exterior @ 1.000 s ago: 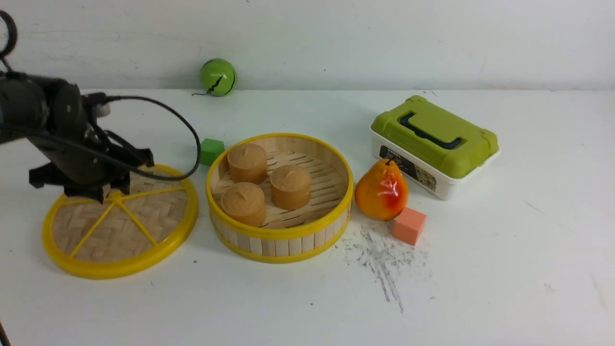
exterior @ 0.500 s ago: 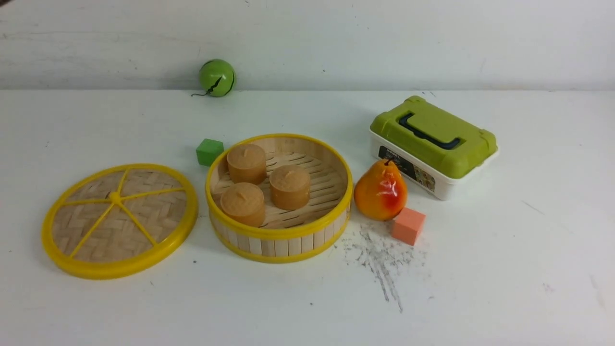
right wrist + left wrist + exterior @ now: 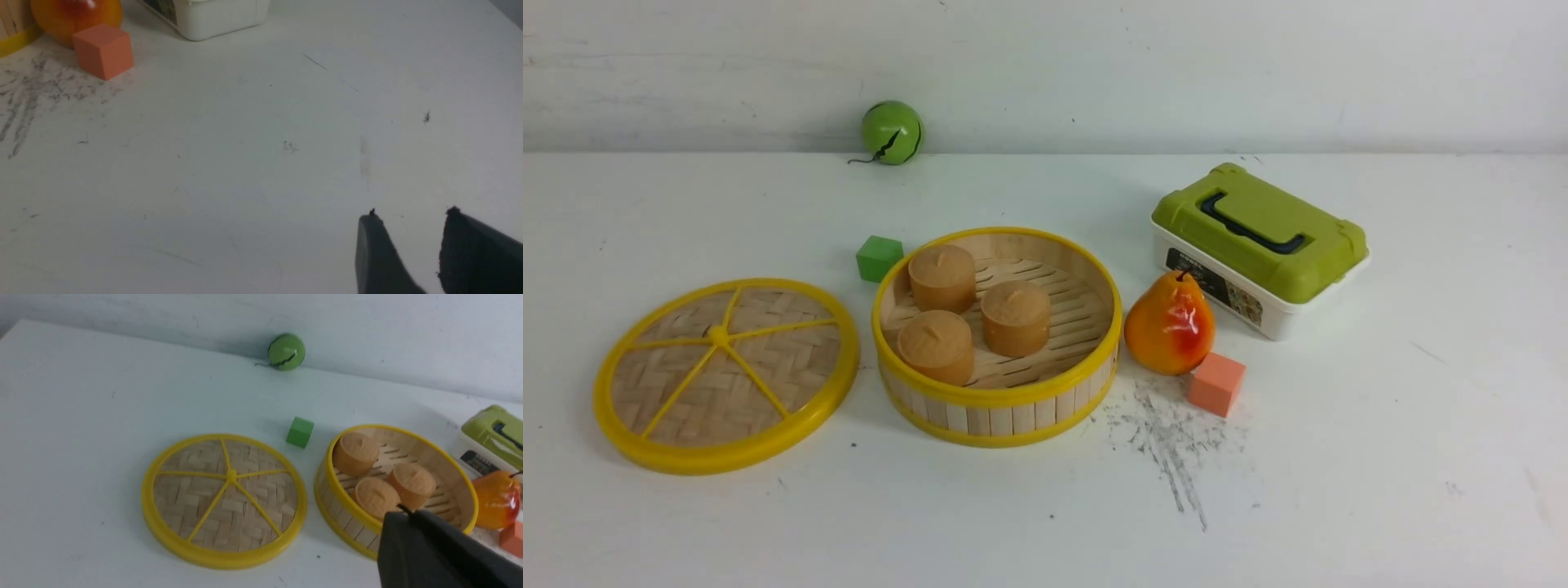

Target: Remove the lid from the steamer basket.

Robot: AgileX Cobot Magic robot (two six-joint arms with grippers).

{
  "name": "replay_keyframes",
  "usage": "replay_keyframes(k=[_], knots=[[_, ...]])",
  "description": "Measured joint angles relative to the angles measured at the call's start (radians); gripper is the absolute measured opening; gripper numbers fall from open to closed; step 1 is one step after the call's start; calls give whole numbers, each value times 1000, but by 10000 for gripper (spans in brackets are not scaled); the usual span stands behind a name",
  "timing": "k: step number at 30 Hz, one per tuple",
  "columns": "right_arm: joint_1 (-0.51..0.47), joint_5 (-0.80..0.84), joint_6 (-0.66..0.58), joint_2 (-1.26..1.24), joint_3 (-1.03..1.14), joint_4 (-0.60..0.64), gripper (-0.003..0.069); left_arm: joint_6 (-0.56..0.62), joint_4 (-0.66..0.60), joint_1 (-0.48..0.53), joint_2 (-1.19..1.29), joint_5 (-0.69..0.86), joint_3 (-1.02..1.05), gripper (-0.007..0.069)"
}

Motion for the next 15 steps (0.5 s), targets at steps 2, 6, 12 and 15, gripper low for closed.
replay_keyframes(k=[2,6,12,15], knots=[[0,0,0,0,0,0,240,0,-8,0,-11,1,29,-13],[0,0,0,0,0,0,240,0,-61,0,-10,1,54,-13],[0,0,0,0,0,0,240,-1,-112,-15,-10,6,63,-13],[0,0,0,0,0,0,240,-1,-113,-15,-10,6,63,-13]])
